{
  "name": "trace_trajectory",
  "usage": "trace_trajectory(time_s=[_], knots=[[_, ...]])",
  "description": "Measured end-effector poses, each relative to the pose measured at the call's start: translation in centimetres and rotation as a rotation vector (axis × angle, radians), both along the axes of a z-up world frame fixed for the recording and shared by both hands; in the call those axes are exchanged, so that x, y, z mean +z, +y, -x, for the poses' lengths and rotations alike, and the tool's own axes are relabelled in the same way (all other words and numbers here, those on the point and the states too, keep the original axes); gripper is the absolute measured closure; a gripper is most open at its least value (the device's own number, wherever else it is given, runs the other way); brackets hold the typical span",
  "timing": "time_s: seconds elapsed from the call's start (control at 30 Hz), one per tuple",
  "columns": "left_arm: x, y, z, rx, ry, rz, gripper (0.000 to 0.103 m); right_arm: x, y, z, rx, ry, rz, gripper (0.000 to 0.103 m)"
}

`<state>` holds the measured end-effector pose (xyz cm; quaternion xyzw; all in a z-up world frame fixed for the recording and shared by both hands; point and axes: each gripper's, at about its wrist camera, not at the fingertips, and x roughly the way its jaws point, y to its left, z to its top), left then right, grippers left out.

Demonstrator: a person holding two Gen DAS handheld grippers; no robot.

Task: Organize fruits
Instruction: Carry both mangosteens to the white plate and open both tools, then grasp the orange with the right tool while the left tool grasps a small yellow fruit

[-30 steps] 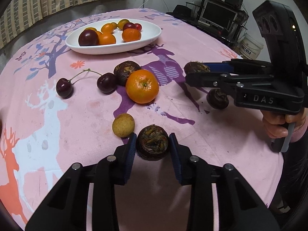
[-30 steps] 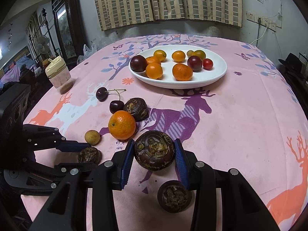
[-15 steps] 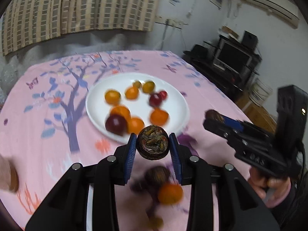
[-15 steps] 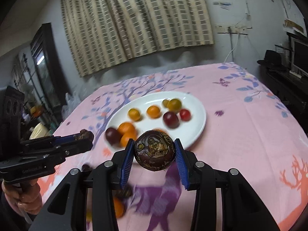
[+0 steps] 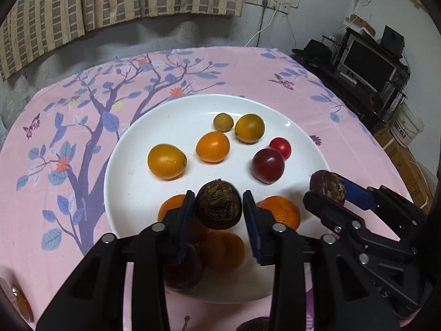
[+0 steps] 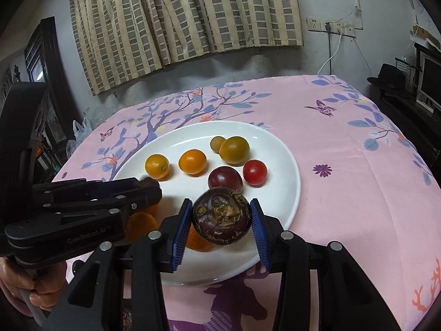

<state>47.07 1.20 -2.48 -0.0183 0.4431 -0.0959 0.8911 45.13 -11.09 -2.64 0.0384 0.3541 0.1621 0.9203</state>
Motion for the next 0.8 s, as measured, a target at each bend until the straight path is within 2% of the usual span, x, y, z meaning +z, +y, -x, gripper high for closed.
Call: trace_trajectory(time_s=[0.03, 0.07, 0.13, 0.3, 0.4, 0.47, 0.53, 0.6, 0.67, 0.8], knots=[[0.3, 0.1, 0.3, 0.008, -0.007, 0.002, 0.041, 0.3, 0.0, 0.3, 0.002, -0.004, -0.004, 0.052], [0.7, 0.3, 0.9, 0.029, -0.029, -0.009, 0.028, 0.7, -0.1, 0.6, 0.002, -0.012, -0.007, 0.051], [2.3, 1.1, 2.8, 0.061, -0.091, -0.016, 0.017, 1.8, -0.3, 2.0, 0.012, -0.044, -0.013, 0.05], [5.2, 4.9, 9.7, 0.126, -0.186, 0.008, 0.008, 2.7, 0.2, 6.4, 0.052, -0.062, -0.049, 0.045], [4.8, 7.5, 14.3, 0.208, -0.238, 0.017, 0.005, 2.1, 1.4, 9.3, 0.115, -0.054, -0.04, 0.045], [3.4, 9.0, 16.7, 0.272, -0.252, -0.001, 0.005, 1.4, 2.4, 11.0, 0.154, -0.043, -0.02, 0.045], [2.1, 9.8, 17.8, 0.303, -0.227, -0.012, 0.005, 0.3, 3.3, 12.3, 0.176, -0.013, 0.004, 0.045], [1.2, 10.4, 18.2, 0.312, -0.176, 0.02, 0.005, -0.5, 4.2, 13.0, 0.191, 0.012, 0.03, 0.045], [1.1, 10.7, 18.6, 0.321, -0.174, 0.042, 0.005, -1.2, 4.8, 13.3, 0.195, 0.018, 0.079, 0.045], [1.4, 10.0, 19.3, 0.348, -0.227, -0.066, 0.005, -2.1, 5.5, 13.5, 0.206, 0.047, 0.124, 0.045]])
